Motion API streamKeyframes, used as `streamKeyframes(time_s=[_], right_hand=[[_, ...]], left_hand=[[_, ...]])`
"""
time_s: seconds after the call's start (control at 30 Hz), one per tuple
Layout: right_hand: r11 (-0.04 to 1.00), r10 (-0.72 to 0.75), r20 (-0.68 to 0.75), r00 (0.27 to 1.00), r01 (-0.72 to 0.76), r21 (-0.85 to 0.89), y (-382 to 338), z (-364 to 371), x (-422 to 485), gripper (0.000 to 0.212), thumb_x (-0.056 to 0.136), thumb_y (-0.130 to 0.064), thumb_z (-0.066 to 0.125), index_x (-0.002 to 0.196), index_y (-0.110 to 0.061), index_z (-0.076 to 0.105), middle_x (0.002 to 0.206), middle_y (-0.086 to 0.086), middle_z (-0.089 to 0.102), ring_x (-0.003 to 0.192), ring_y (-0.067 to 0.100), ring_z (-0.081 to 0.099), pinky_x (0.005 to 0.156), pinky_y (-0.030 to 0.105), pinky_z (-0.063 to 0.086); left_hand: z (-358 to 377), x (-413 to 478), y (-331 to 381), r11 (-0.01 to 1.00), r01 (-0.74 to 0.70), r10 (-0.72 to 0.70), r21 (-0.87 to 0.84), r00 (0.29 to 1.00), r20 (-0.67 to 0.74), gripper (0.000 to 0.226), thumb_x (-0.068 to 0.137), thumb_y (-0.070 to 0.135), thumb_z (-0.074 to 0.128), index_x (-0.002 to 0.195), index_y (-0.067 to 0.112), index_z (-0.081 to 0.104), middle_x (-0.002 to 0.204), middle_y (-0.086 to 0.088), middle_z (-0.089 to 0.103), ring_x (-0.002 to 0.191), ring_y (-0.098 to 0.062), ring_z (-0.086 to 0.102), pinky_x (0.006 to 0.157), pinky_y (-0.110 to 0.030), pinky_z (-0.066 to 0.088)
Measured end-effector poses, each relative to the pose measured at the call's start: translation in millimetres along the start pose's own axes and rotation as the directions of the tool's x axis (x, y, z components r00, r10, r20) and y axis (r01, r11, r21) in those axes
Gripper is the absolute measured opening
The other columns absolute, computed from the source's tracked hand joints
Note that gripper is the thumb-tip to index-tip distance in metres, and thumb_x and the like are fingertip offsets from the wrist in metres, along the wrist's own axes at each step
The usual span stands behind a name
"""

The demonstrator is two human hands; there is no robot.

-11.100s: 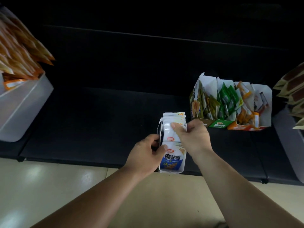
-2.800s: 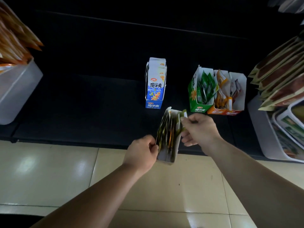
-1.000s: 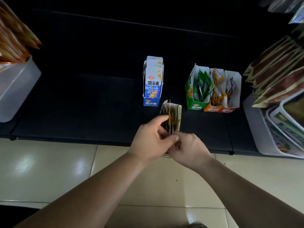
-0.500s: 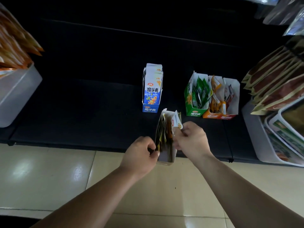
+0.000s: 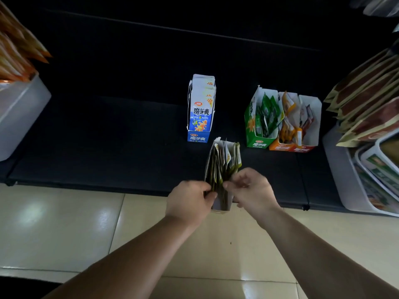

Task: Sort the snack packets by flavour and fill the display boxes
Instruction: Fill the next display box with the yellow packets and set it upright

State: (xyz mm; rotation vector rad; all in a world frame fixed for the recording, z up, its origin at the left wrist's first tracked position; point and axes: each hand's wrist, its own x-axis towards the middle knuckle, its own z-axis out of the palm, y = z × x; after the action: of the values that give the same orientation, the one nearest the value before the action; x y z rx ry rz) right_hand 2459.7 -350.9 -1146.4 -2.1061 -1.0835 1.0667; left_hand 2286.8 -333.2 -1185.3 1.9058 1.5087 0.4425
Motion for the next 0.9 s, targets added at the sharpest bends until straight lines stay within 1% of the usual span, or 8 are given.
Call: streamKeyframes(time_s=[0.13, 0.23, 0.33, 0.43, 0.57, 0.63, 0.73, 0.9], right_hand=[[0.990, -0.073, 0.086, 0.994, 0.082, -0.115, 12, 1, -1, 0.012, 0.089, -0.017, 0.076, 0.087, -0.028, 0.075, 0.090, -0.011, 0.071, 0.083, 0.007, 0.066, 0.070, 0.021, 0.052], [0.999, -0.037, 0.066, 0.997, 0.039, -0.021, 15, 1, 1, 0.012, 0.091, -0.020, 0.075, 0.085, -0.031, 0.078, 0.084, -0.012, 0.074, 0.081, 0.009, 0.070, 0.072, 0.030, 0.058], [1.000, -0.012, 0.061, 0.998, 0.013, -0.002, 14, 1, 2, 0.015, 0.089, -0.017, 0.076, 0.085, -0.031, 0.079, 0.082, -0.012, 0.075, 0.080, 0.009, 0.070, 0.071, 0.029, 0.058], [1.000, -0.003, 0.077, 0.997, 0.003, -0.005, 12, 2, 1, 0.011, 0.084, -0.019, 0.083, 0.088, -0.028, 0.078, 0.086, -0.010, 0.074, 0.082, 0.010, 0.068, 0.070, 0.027, 0.056], [0.998, -0.033, 0.034, 0.999, 0.035, -0.047, 8, 3, 0, 0.019, 0.079, -0.031, 0.089, 0.085, -0.021, 0.074, 0.086, -0.007, 0.072, 0.083, 0.010, 0.067, 0.070, 0.027, 0.055], [0.999, -0.037, -0.012, 0.999, 0.036, -0.040, 5, 2, 2, 0.024, 0.077, -0.033, 0.090, 0.082, -0.019, 0.071, 0.081, -0.004, 0.071, 0.076, 0.012, 0.067, 0.070, 0.034, 0.059], [0.999, 0.002, -0.014, 1.000, -0.001, 0.052, 3, 2, 5, 0.028, 0.076, -0.032, 0.091, 0.083, -0.017, 0.069, 0.078, 0.001, 0.072, 0.068, 0.016, 0.067, 0.069, 0.041, 0.063], [0.992, 0.038, -0.004, 0.999, -0.037, 0.116, 2, -3, 4, 0.019, 0.086, -0.022, 0.084, 0.090, -0.012, 0.068, 0.081, 0.007, 0.076, 0.066, 0.019, 0.072, 0.067, 0.041, 0.066]], left_hand=[[-1, 4, -2, 0.995, -0.029, 0.026, -0.099, 0.999, -0.028, 0.030, 0.094, 0.026, 0.063, 0.064, 0.022, 0.058, 0.055, 0.005, 0.052, 0.047, -0.011, 0.043, 0.046, -0.027, 0.030], [-8, 10, 5, 0.973, -0.104, 0.079, -0.204, 0.989, -0.127, 0.020, 0.095, 0.024, 0.065, 0.075, 0.024, 0.064, 0.068, 0.009, 0.057, 0.056, -0.009, 0.052, 0.050, -0.029, 0.040], [-15, 17, 12, 0.950, -0.116, 0.059, -0.290, 0.978, -0.198, 0.015, 0.098, 0.024, 0.066, 0.083, 0.025, 0.064, 0.072, 0.009, 0.058, 0.061, -0.011, 0.057, 0.056, -0.034, 0.049], [-22, 22, 12, 0.926, -0.062, 0.004, -0.372, 0.988, -0.153, 0.015, 0.102, 0.030, 0.060, 0.087, 0.029, 0.059, 0.064, 0.008, 0.059, 0.057, -0.017, 0.067, 0.054, -0.044, 0.054], [-35, 32, 17, 0.901, -0.053, -0.005, -0.430, 0.991, -0.133, 0.016, 0.103, 0.028, 0.060, 0.088, 0.027, 0.061, 0.067, 0.005, 0.061, 0.057, -0.015, 0.071, 0.050, -0.034, 0.052], [-34, 37, 13, 0.889, -0.042, -0.014, -0.457, 0.993, -0.120, 0.015, 0.102, 0.026, 0.063, 0.088, 0.028, 0.063, 0.072, 0.002, 0.065, 0.061, -0.017, 0.071, 0.056, -0.041, 0.059], [-25, 35, 6, 0.897, -0.069, 0.015, -0.437, 0.992, -0.125, 0.016, 0.098, 0.022, 0.068, 0.088, 0.029, 0.059, 0.069, 0.001, 0.064, 0.064, -0.027, 0.068, 0.063, -0.052, 0.060], [-19, 36, 12, 0.948, -0.008, -0.048, -0.319, 0.985, -0.168, 0.029, 0.091, 0.033, 0.075, 0.080, 0.026, 0.049, 0.063, 0.002, 0.059, 0.058, -0.016, 0.062, 0.060, -0.040, 0.057]])
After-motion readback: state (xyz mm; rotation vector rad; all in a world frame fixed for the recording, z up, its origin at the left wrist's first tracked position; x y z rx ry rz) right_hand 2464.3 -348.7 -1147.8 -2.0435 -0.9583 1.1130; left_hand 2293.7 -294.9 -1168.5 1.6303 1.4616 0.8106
